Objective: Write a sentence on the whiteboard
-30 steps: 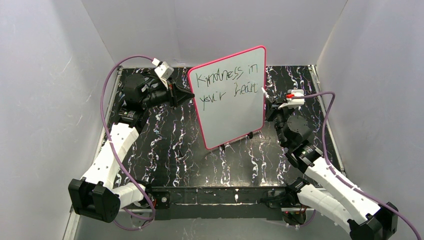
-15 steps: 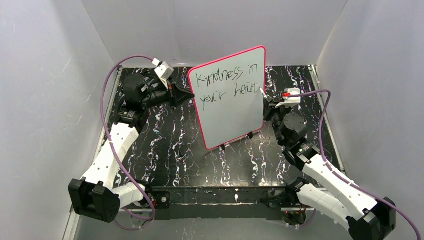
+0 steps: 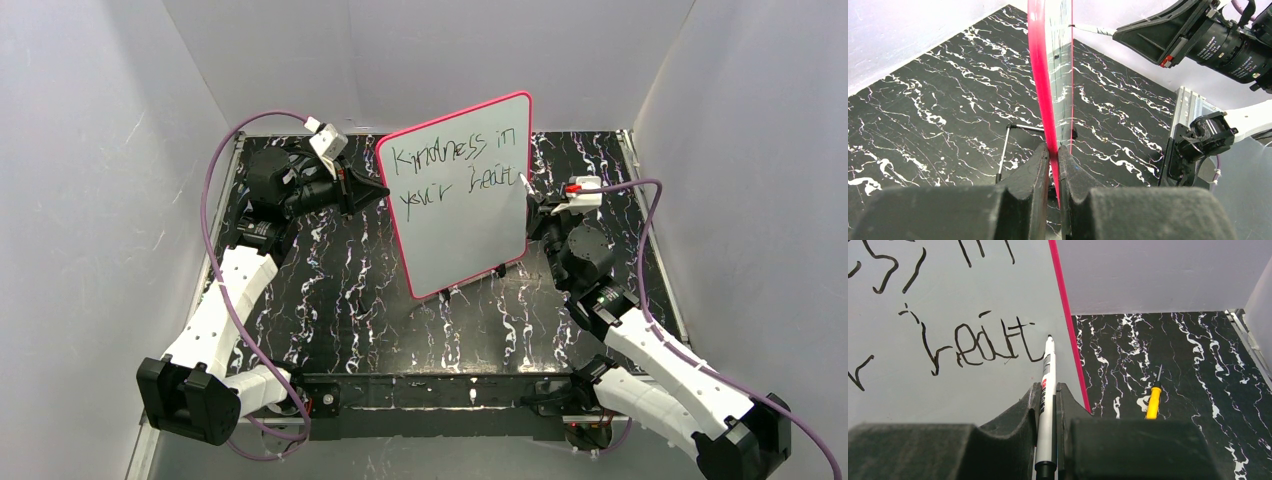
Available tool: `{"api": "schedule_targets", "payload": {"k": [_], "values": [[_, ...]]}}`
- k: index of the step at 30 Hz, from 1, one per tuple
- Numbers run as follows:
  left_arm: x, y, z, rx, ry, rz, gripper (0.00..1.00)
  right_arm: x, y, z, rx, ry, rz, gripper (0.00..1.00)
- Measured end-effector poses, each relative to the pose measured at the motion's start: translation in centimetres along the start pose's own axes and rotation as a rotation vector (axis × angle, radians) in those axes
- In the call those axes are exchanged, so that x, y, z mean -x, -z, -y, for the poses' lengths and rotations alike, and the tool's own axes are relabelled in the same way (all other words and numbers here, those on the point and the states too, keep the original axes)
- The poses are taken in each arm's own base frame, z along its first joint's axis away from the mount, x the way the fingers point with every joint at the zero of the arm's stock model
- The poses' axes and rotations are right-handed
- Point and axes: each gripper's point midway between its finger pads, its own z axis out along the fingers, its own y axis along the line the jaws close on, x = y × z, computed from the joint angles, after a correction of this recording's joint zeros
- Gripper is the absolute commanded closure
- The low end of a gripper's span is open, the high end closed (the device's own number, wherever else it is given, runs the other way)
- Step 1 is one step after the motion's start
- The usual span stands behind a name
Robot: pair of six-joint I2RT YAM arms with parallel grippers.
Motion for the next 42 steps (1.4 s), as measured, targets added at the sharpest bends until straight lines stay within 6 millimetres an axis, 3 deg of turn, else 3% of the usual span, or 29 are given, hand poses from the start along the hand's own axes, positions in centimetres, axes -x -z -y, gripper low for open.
{"api": "schedule_targets", "payload": {"k": [9, 14, 18, 21, 24, 30, 36, 40, 42], "values": [[0.0, 0.0, -0.6, 0.038, 0.01, 0.002, 0.97, 0.3, 0.9, 0.4, 0.0, -0.016, -0.006, 0.99], [0.0, 0.1, -1.0, 0.073, 0.013, 0.006, 0.77, 3.0, 4.2, 1.8, -0.003, -0.082, 0.05, 0.99], [-0.8, 0.1, -1.3, 0.09, 0.031, -0.01, 0.51, 4.3, 6.4, 2.8, -0.002, -0.129, 0.076, 0.99], [-1.0, 0.1, -1.4, 0.096, 0.042, -0.016, 0.34, 3.9, 7.2, 3.0, -0.003, -0.129, 0.039, 0.99], [-1.3, 0.2, -1.5, 0.105, 0.042, -0.019, 0.23, 2.8, 7.6, 3.0, 0.001, -0.117, -0.024, 0.99], [-1.7, 1.4, -1.2, 0.154, 0.029, -0.014, 0.18, 1.1, 8.6, 2.9, 0.019, -0.115, -0.127, 0.95], [-2.2, 4.4, 0.5, 0.241, 0.039, 0.014, 0.17, -0.2, 10.2, 3.7, 0.001, -0.129, -0.186, 0.91], [-4.9, 6.7, 0.4, 0.372, 0.137, -0.012, 0.17, -0.3, 11.2, 4.2, -0.002, -0.147, -0.187, 0.92], [-7.3, 7.9, -0.3, 0.469, 0.221, -0.054, 0.18, -0.2, 11.4, 4.3, -0.005, -0.159, -0.185, 0.93]]}}
